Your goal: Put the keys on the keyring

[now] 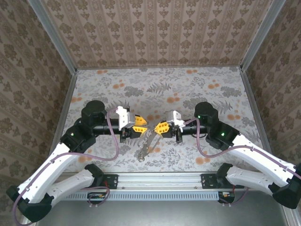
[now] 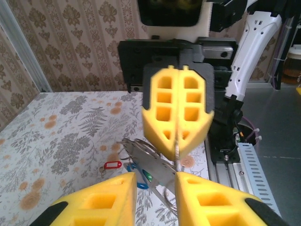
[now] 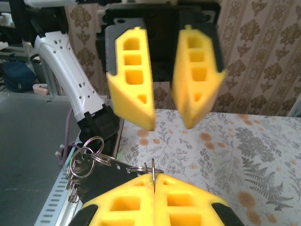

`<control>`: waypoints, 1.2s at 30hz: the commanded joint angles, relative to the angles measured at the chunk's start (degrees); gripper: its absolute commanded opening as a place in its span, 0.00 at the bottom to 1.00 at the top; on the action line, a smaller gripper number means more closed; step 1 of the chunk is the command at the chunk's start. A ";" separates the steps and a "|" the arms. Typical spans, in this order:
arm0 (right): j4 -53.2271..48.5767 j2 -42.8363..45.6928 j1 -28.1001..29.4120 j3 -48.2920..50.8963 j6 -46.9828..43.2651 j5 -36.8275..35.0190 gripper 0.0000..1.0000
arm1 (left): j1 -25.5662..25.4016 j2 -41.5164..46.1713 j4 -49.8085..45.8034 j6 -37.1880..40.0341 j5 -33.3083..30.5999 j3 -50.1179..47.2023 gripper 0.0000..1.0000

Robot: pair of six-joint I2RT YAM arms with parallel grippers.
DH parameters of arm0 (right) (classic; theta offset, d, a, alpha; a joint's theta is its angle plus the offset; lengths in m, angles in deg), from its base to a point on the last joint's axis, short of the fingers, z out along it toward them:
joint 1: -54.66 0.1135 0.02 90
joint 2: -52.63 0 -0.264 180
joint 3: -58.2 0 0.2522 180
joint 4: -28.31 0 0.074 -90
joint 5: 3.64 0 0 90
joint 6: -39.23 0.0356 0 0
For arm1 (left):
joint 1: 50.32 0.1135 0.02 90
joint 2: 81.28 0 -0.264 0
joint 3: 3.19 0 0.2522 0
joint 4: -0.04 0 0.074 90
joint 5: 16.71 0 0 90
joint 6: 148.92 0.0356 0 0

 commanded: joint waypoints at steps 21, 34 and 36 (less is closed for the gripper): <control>8.96 -2.00 -4.53 -3.89 13.81 7.28 0.00 | -1.00 -0.65 1.13 -0.93 2.18 -0.24 0.20; 6.36 -5.40 -6.91 -7.83 18.51 8.59 0.00 | -1.80 -0.77 -0.05 -0.33 -0.81 0.01 0.39; 5.84 -5.70 -7.16 -8.27 18.98 7.76 0.00 | -2.98 -0.85 -0.61 0.32 -4.53 0.01 0.49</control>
